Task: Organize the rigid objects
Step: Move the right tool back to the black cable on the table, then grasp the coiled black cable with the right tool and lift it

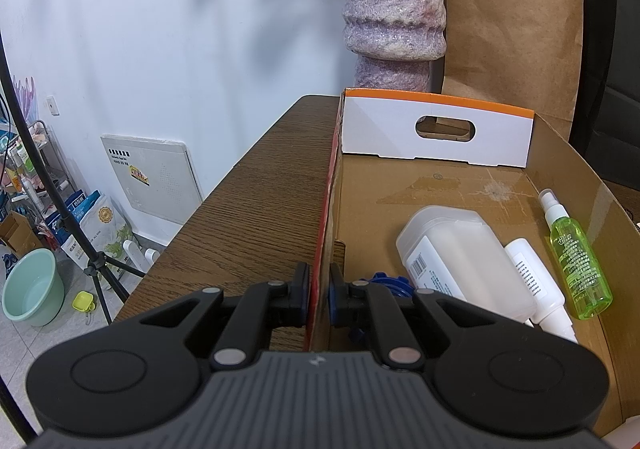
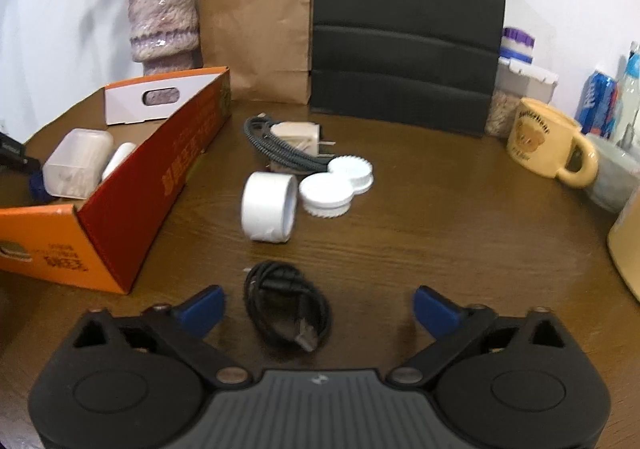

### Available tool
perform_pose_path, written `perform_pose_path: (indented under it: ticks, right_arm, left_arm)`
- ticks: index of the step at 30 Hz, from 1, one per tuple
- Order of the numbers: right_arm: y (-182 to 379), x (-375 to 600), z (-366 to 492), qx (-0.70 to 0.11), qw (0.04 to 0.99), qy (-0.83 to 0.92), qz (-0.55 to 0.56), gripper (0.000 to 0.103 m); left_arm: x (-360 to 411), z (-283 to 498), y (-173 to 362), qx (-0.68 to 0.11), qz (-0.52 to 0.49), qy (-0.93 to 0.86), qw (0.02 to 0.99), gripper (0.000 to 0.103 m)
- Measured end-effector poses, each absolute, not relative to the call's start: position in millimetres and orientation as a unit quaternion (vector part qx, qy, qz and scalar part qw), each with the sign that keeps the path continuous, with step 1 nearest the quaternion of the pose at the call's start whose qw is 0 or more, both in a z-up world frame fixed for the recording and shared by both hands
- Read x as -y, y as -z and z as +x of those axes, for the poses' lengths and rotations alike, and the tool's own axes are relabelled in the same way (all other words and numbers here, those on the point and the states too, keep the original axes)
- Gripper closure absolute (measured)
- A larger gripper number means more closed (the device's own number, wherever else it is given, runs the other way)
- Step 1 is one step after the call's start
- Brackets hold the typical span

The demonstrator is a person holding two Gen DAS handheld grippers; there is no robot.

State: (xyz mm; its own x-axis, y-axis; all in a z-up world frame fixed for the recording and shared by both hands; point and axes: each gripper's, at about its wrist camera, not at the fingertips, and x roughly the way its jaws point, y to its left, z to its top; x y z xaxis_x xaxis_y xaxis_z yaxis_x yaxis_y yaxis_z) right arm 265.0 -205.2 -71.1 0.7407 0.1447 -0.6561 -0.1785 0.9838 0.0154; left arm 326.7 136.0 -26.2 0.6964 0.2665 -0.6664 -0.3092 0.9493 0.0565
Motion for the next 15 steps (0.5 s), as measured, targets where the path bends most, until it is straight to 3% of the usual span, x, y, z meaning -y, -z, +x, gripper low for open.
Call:
perform_pose_path:
  ticks: [1,2,5,15]
  right_arm:
    - [71.7,205.2,265.1,-0.349,0.933,-0.092,-0.02,0.021]
    - [71.0,206.2,265.1,-0.347,0.933,-0.092,-0.017,0.03]
    - [68.2,209.8,264.6,-0.338,0.937,-0.09,-0.01,0.063]
    - [67.2,213.2,266.1,-0.335,0.938,-0.089,-0.005,0.065]
  left_arm:
    - [-136.1,326.8,26.2,-0.357,-0.03,-0.156,0.92,0.093]
    - [-135.9,326.7,26.2,-0.357,-0.03,-0.156,0.92,0.093]
    - [-135.9,326.7,26.2,-0.357,-0.03,-0.156,0.92,0.093]
    - [-135.9,326.5,26.2,-0.357,-0.03,-0.156,0.92,0.093]
